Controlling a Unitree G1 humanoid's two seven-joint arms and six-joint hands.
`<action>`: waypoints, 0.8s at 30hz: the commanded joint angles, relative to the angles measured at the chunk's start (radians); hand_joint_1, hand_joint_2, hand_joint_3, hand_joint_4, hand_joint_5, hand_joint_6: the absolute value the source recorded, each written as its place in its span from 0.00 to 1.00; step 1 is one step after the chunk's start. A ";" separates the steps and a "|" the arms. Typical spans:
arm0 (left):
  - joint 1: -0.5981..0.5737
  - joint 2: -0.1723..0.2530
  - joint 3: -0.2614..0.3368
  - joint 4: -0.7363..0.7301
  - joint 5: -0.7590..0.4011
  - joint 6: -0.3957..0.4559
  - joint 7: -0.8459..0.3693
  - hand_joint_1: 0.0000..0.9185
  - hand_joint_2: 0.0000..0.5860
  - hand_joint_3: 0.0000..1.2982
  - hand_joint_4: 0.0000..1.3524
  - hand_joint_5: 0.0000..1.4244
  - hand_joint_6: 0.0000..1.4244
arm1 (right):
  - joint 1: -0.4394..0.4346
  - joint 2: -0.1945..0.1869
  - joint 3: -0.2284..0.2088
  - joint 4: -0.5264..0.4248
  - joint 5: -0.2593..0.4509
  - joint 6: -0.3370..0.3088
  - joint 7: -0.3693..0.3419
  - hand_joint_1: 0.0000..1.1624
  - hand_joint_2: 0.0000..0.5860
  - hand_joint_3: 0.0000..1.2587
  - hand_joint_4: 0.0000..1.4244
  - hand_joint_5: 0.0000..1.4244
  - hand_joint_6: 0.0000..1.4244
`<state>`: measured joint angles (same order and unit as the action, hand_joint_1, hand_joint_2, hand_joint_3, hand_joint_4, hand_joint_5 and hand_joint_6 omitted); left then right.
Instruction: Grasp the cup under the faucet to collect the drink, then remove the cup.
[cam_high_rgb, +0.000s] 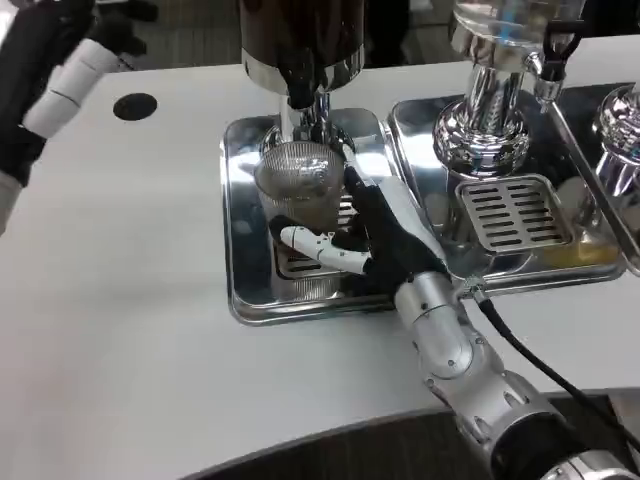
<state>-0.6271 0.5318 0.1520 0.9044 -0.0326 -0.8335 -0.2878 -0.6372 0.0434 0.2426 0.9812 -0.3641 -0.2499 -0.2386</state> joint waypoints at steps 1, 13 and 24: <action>0.034 -0.005 0.044 0.009 -0.028 0.033 0.031 0.00 0.12 0.27 0.22 0.27 0.40 | -0.006 0.007 -0.010 -0.003 0.011 -0.019 -0.020 0.50 0.31 0.00 0.00 0.00 0.08; 0.165 0.004 0.102 0.004 -0.056 0.127 0.038 0.00 0.17 0.33 0.26 0.29 0.41 | -0.017 0.013 -0.034 0.023 0.051 -0.051 -0.012 0.50 0.30 0.00 0.00 0.00 0.10; 0.248 0.020 0.124 -0.018 -0.054 0.181 0.031 0.00 0.19 0.35 0.26 0.29 0.41 | -0.059 0.036 -0.055 0.106 0.075 -0.113 -0.017 0.49 0.30 0.00 0.00 0.00 0.11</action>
<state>-0.3932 0.5372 0.2661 0.9008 -0.0744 -0.6736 -0.2544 -0.6671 0.0702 0.1999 1.0650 -0.3008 -0.3369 -0.2498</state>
